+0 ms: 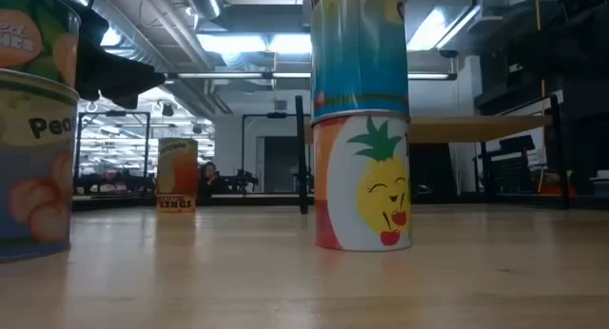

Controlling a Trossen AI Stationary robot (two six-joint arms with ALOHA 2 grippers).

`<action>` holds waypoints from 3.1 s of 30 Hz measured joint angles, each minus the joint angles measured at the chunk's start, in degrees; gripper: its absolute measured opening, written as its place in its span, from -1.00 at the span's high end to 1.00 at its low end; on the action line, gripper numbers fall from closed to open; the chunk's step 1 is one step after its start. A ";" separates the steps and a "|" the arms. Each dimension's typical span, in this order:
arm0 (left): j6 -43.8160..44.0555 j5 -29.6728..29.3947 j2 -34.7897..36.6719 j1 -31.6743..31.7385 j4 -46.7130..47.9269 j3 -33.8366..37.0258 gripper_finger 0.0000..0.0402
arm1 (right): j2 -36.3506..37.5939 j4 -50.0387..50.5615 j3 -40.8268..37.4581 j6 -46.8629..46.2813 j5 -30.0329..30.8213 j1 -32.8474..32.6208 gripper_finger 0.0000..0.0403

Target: Pick and place cans onto a shelf

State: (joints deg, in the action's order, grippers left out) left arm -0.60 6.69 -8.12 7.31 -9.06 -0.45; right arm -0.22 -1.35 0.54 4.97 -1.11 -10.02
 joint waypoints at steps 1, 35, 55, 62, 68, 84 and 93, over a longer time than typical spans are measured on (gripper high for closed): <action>0.00 -0.01 0.00 0.00 0.00 0.00 0.40 | 0.01 -0.01 0.00 0.00 0.00 0.00 0.58; 0.00 -0.01 0.00 0.00 0.00 0.01 0.40 | 0.00 -0.01 0.00 0.00 0.00 0.00 0.58; -0.61 -0.31 0.01 0.00 -0.53 0.01 0.40 | 0.01 0.00 -0.02 0.00 -0.01 0.00 0.58; -1.49 -0.46 0.02 0.00 -0.72 0.01 0.40 | 0.01 -0.02 -0.01 -0.01 0.00 0.00 0.58; -1.47 -0.45 0.02 0.00 -0.72 0.00 0.39 | 0.00 -0.01 0.00 0.00 -0.01 0.00 0.58; 0.45 -0.45 0.01 0.00 -1.40 0.00 0.39 | 0.00 -0.01 0.00 0.00 -0.01 0.00 0.58; 0.89 -1.36 0.01 0.00 -1.40 0.00 0.39 | -0.01 0.00 -0.01 0.00 -0.01 0.00 0.58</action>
State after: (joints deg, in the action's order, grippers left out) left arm 0.29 5.33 -8.11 7.31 -10.46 -0.44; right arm -0.23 -1.34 0.53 4.97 -1.13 -10.02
